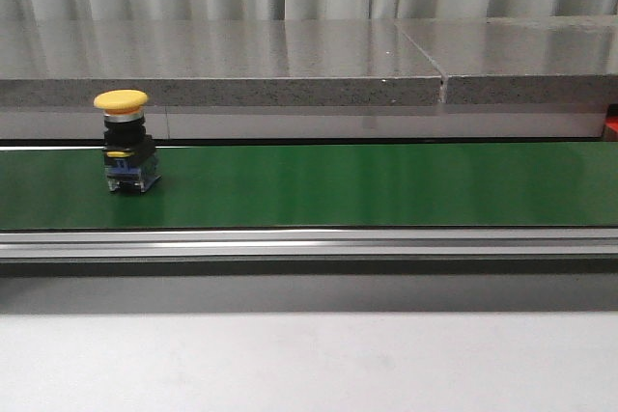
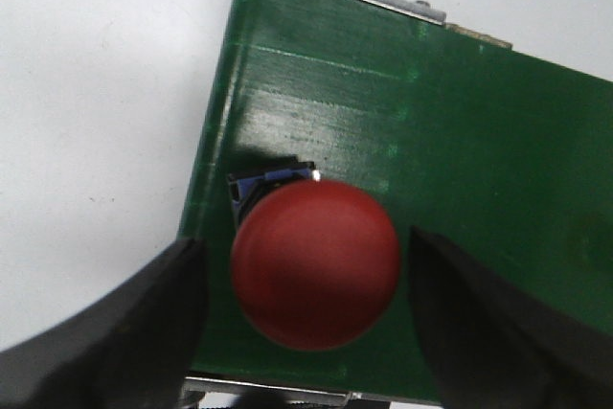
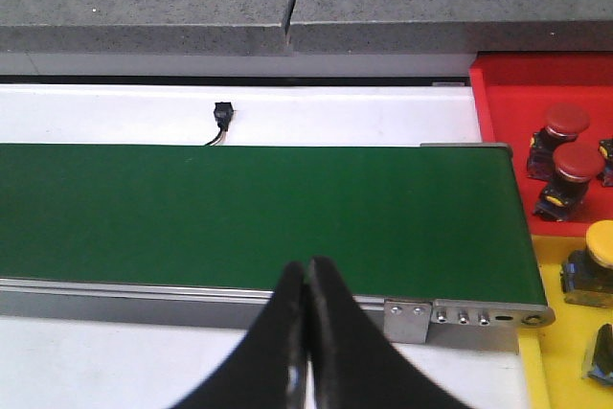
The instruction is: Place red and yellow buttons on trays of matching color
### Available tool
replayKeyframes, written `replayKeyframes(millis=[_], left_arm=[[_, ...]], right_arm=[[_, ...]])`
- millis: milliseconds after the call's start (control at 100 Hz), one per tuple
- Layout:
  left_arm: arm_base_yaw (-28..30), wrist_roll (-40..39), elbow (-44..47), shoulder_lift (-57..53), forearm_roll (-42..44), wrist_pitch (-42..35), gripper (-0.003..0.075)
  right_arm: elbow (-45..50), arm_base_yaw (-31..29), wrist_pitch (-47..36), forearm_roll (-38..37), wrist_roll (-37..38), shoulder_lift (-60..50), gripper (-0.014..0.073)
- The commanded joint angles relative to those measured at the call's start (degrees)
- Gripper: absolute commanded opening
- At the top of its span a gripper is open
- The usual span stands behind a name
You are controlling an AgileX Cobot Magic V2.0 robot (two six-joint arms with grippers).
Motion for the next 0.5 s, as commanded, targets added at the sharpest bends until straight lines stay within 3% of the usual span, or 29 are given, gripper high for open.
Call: replayKeyframes(millis=[0, 220, 290, 360, 490], left_arm=[[-0.36, 0.51, -1.68, -2.72, -2.46, -2.48, 0.0564], [-1.44, 5.24, -1.68, -7.21, -3.42, -6.91, 0.0564], [-3.0, 5.57, -1.68, -9.61, -2.59, -8.3, 0.0522], [-5.17, 5.57, -1.68, -11.97, -1.14, -9.32, 0.0414], [-10.17, 5.57, -1.57, -15.7, 1.41, -10.15, 0.0083]], right_arm=[[-1.32, -0.04, -3.97, -0.08, -0.43, 0.36, -0.0067], [-1.32, -0.04, -3.97, -0.08, -0.43, 0.36, -0.0067], [-1.32, -0.04, -3.97, -0.08, -0.43, 0.36, -0.0067], [-1.32, -0.04, -3.97, -0.08, -0.43, 0.36, -0.0067], [-1.32, -0.04, -3.97, -0.08, -0.43, 0.36, -0.0067]])
